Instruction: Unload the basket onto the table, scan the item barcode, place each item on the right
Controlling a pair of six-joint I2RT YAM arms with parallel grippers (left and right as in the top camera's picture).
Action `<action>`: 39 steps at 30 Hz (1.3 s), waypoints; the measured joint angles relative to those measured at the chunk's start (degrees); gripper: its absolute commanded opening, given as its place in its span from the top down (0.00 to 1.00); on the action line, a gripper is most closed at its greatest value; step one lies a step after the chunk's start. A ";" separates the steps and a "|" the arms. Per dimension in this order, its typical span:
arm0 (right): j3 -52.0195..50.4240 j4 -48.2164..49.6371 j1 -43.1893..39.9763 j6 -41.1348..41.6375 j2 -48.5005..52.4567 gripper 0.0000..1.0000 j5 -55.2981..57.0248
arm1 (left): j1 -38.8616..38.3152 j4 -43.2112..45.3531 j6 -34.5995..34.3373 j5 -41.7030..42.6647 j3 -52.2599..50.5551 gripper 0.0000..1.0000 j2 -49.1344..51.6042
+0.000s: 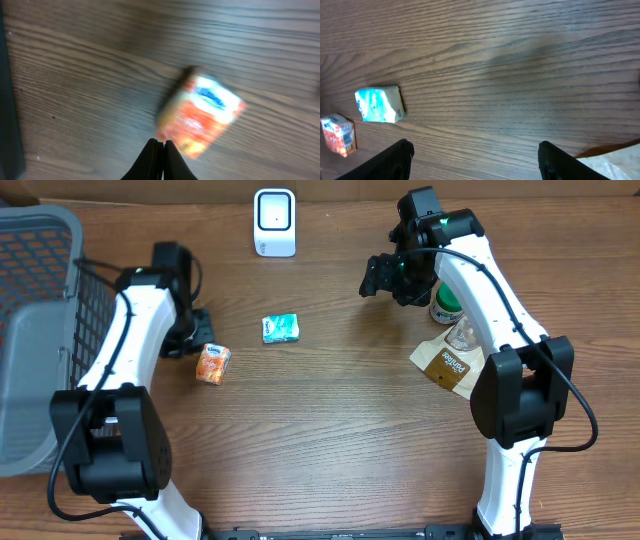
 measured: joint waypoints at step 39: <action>0.00 -1.64 6.60 -0.39 -0.02 0.23 -2.10 | -9.38 18.93 -3.10 14.88 -12.39 0.96 0.00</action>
